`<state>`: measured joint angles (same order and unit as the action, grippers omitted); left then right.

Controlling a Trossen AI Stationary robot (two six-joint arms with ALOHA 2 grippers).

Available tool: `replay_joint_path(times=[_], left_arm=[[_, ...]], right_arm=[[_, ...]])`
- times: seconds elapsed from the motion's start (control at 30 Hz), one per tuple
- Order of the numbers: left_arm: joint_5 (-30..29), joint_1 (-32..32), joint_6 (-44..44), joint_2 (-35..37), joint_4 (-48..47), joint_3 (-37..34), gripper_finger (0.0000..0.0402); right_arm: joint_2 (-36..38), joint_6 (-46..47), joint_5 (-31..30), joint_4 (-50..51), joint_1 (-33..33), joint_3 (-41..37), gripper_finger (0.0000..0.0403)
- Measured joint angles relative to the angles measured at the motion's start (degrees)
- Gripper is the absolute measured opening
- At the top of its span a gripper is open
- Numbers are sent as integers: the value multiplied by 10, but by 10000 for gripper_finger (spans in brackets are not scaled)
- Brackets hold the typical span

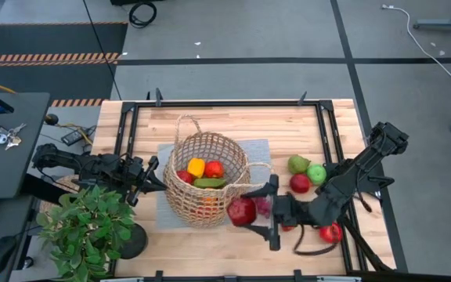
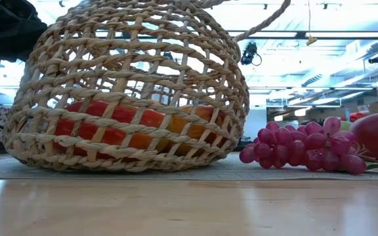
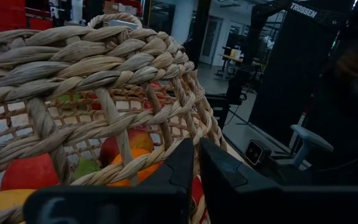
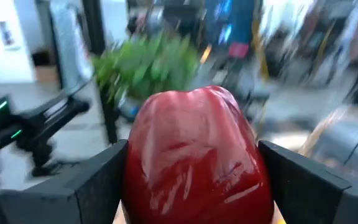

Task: Build produce basket
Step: Put the dark red apple into the basket

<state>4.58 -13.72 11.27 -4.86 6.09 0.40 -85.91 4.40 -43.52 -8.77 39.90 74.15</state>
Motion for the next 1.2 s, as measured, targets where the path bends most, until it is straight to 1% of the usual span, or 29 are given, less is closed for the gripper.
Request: replay_joint_path(times=[0.17,0.3,0.37,0.5,0.7,0.83,1.1,1.2], left_arm=[[0,0,0,0,0,0,28],[0,0,0,0,0,0,33],[0,0,0,0,0,0,36],[0,0,0,0,0,0,33],[0,0,0,0,0,0,28],[0,0,0,0,0,0,33],[0,0,0,0,0,0,30],[0,0,0,0,0,0,28]], right_arm=[[0,-186,-63,-149,-2,0,350],[1,-334,-123,-250,-19,0,350],[1,-393,-139,-269,-36,0,350],[1,-482,-150,-263,-78,0,350],[1,-561,-141,-235,-132,0,350],[1,-569,-140,-214,-154,0,350],[1,-573,-138,-183,-166,0,350],[1,-632,-138,-156,-166,0,350]])
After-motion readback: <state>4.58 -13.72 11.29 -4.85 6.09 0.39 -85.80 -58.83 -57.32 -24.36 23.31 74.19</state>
